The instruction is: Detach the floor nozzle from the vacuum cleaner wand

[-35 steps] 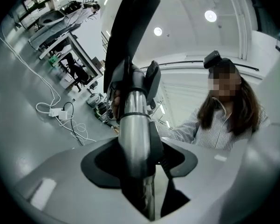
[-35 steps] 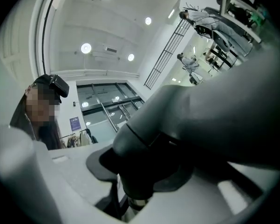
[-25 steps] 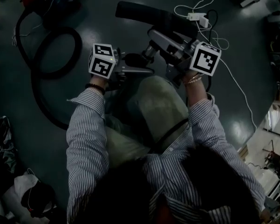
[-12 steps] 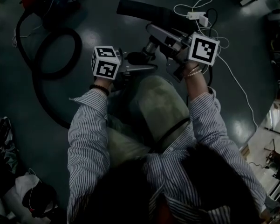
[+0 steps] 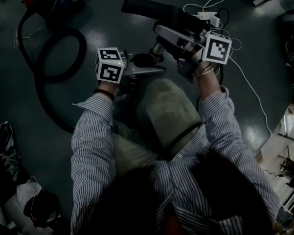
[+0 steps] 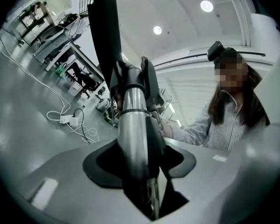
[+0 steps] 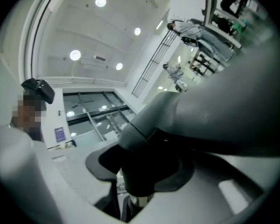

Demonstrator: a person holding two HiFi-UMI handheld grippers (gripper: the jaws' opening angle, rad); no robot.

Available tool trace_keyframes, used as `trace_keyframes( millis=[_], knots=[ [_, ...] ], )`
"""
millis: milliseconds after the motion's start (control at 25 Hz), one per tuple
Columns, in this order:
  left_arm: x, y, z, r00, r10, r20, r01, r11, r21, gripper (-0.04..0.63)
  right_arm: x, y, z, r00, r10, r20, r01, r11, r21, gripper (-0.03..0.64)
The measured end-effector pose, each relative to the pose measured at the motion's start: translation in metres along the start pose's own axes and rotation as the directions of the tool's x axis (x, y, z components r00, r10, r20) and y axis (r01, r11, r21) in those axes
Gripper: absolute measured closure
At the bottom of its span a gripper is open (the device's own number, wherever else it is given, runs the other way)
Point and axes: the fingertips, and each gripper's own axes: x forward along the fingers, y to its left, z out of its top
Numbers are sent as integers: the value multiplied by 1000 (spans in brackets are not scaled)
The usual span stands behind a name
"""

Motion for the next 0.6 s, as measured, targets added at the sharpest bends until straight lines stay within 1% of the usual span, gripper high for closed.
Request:
trace_keyframes(
  millis=[40,80,120,160,200,240,280,320,360,440,480,520,600],
  knots=[
    [0,1,-1,1000,8,-4,-8,1000,-1,390,2,-4,1,997,-79,22,79,997,5,445],
    [1,2,-1,1000,16,-11,-16,1000,0,390,3,-7,2,987,-155,34,155,988,1,445],
    [2,3,-3,1000,21,-19,-21,1000,1,390,5,-9,1,976,-216,33,217,976,-12,453],
    [2,4,-3,999,24,-25,-24,1000,2,388,6,-11,0,967,-254,22,254,967,-28,460],
    [2,4,-4,999,30,-28,-30,1000,6,387,7,-12,-2,965,-262,11,263,964,-40,462],
    [2,3,-4,998,44,-34,-43,999,22,385,7,-12,-3,968,-252,3,252,967,-47,463],
    [2,3,-5,996,71,-51,-68,996,55,383,7,-11,-4,971,-241,-2,241,969,-50,466],
    [3,5,-8,990,113,-80,-104,989,104,377,8,-12,-3,971,-239,-4,238,970,-49,466],
    [3,9,-12,979,167,-115,-148,976,158,343,8,-14,-3,969,-247,-3,246,968,-44,466],
    [1,20,-22,945,274,-177,-227,943,243,336,8,-24,-4,960,-281,5,281,960,-20,466],
    [-1,25,-26,928,319,-194,-262,926,270,342,6,-28,-6,954,-300,9,300,954,-4,466],
    [-3,29,-30,910,361,-203,-297,911,287,370,3,-33,-8,948,-320,9,319,948,11,466],
    [-9,33,-37,879,431,-204,-367,884,288,378,-3,-40,-14,933,-360,4,360,932,36,466]
  ],
)
